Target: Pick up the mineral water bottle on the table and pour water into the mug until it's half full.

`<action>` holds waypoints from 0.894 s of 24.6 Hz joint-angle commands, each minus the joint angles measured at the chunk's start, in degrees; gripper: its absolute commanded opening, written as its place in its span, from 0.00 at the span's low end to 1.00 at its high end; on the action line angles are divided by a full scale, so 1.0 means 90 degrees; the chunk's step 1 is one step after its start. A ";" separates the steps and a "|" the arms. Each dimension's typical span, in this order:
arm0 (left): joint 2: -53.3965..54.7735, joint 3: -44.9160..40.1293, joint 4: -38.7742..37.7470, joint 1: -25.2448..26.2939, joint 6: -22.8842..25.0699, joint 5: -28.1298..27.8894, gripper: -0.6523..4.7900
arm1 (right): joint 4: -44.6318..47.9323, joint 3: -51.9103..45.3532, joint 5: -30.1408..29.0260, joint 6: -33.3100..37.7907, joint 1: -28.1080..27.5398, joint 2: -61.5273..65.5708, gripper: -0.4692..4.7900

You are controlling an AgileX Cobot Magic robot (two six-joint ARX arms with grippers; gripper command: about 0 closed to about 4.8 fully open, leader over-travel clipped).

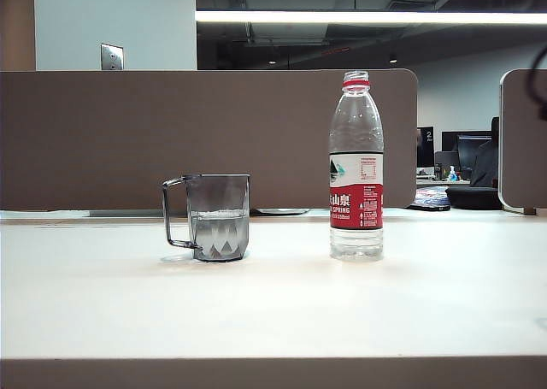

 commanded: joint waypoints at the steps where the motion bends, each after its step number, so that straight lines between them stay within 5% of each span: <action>1: 0.0000 0.0019 0.0061 0.0005 0.0002 0.0024 0.11 | -0.1273 -0.0024 -0.0469 0.0066 -0.0860 -0.0911 0.09; 4: 0.0000 0.0019 0.0061 0.0005 0.0002 0.0027 0.11 | -0.2800 -0.0022 0.0097 0.0073 -0.1163 -0.1987 0.09; 12: 0.0000 0.0019 0.0061 0.0005 0.0002 0.0027 0.11 | -0.4750 -0.0022 0.0097 0.0070 -0.1256 -0.3813 0.09; 22: 0.0000 0.0019 0.0061 0.0005 0.0002 0.0024 0.11 | -0.5068 -0.0022 0.0153 0.0070 -0.1251 -0.5447 0.09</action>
